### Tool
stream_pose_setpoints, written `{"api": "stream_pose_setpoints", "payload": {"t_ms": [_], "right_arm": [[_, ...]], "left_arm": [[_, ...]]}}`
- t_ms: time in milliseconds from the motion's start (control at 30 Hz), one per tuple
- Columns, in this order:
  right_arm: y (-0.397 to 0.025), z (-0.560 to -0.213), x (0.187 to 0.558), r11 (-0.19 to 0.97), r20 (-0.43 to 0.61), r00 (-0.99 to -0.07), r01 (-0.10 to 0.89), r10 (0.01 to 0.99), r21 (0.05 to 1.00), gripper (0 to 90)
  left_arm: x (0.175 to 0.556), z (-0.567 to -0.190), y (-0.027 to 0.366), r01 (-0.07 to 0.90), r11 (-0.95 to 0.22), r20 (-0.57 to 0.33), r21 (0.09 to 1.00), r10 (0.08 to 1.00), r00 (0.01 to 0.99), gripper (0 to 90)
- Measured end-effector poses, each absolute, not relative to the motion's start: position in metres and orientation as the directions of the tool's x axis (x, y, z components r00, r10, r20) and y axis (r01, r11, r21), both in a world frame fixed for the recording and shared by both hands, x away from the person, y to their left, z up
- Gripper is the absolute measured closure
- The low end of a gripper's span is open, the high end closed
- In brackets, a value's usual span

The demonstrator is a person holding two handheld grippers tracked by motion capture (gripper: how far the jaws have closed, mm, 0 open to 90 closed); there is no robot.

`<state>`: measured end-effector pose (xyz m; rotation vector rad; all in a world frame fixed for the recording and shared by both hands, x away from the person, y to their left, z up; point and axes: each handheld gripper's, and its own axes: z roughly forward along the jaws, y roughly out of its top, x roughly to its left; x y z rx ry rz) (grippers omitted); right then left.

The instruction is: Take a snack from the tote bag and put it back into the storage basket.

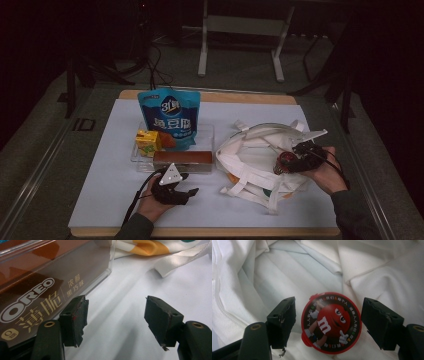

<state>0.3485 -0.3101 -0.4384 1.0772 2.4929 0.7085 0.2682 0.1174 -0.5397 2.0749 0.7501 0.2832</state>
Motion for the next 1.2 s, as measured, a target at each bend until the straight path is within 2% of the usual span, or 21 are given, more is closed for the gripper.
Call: {"api": "stream_pose_setpoints", "payload": {"t_ms": [400, 1200], "right_arm": [[-0.317, -0.446, 0.353, 0.598, -0.097, -0.656, 0.605, 0.749, 0.526, 22.1], [-0.316, -0.465, 0.36, 0.627, -0.066, -0.68, 0.629, 0.73, 0.46, 24.0]], "left_arm": [[0.268, -0.54, 0.117, 0.405, -0.425, -0.077, 0.809, 0.606, 0.791, 34.8], [0.268, -0.54, 0.117, 0.406, -0.425, -0.078, 0.809, 0.606, 0.791, 34.8]]}}
